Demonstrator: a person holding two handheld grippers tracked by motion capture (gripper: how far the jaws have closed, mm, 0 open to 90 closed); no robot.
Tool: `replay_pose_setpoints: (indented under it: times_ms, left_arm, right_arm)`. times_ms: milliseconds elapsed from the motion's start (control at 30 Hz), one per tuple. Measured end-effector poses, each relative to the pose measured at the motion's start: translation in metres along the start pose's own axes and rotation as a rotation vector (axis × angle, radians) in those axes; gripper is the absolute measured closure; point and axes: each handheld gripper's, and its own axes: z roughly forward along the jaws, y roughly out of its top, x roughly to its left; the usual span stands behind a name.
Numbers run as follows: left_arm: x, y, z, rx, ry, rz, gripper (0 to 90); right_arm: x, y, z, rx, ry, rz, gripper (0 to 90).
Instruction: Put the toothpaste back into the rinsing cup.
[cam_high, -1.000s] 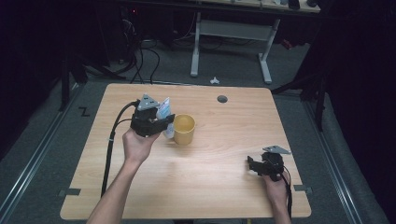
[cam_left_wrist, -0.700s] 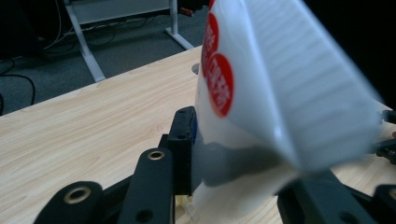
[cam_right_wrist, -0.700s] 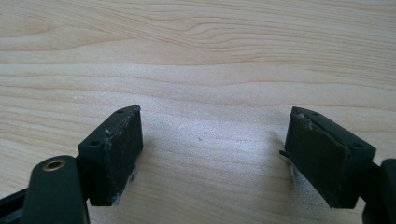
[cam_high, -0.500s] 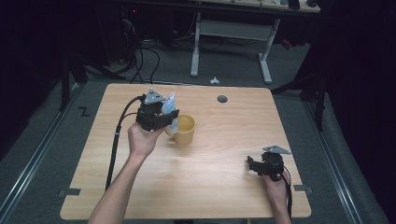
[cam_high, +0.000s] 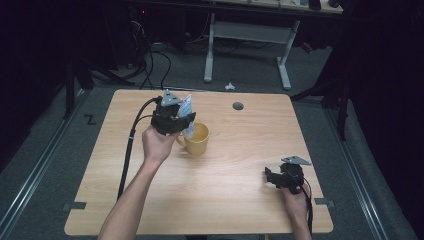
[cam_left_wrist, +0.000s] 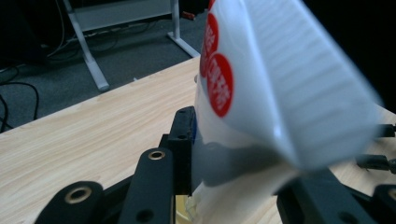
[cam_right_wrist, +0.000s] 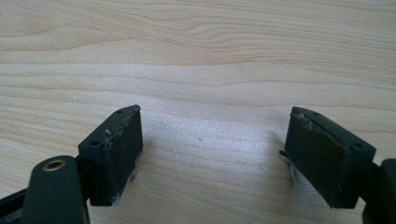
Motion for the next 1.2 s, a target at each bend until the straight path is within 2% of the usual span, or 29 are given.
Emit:
replay_pose_setpoints:
  times_ms: [333, 600, 933, 1200]
  left_arm:
    - [0.004, 0.001, 0.007, 0.0, 0.01, -0.011, 67.1]
    - [0.003, 0.001, 0.015, -0.003, 0.039, 0.006, 67.0]
    - [0.004, 0.0, 0.028, -0.007, 0.044, -0.012, 67.0]
    - [0.003, -0.004, 0.04, 0.016, 0.048, -0.012, 66.8]
  right_arm:
    - [0.0, 0.0, 0.0, -0.001, 0.001, -0.001, 19.4]
    - [0.0, 0.0, 0.0, 0.0, 0.0, 0.0, 19.4]
    - [0.0, 0.0, 0.0, 0.0, 0.0, 0.0, 19.4]
    - [0.0, 0.0, 0.0, 0.0, 0.0, 0.0, 19.4]
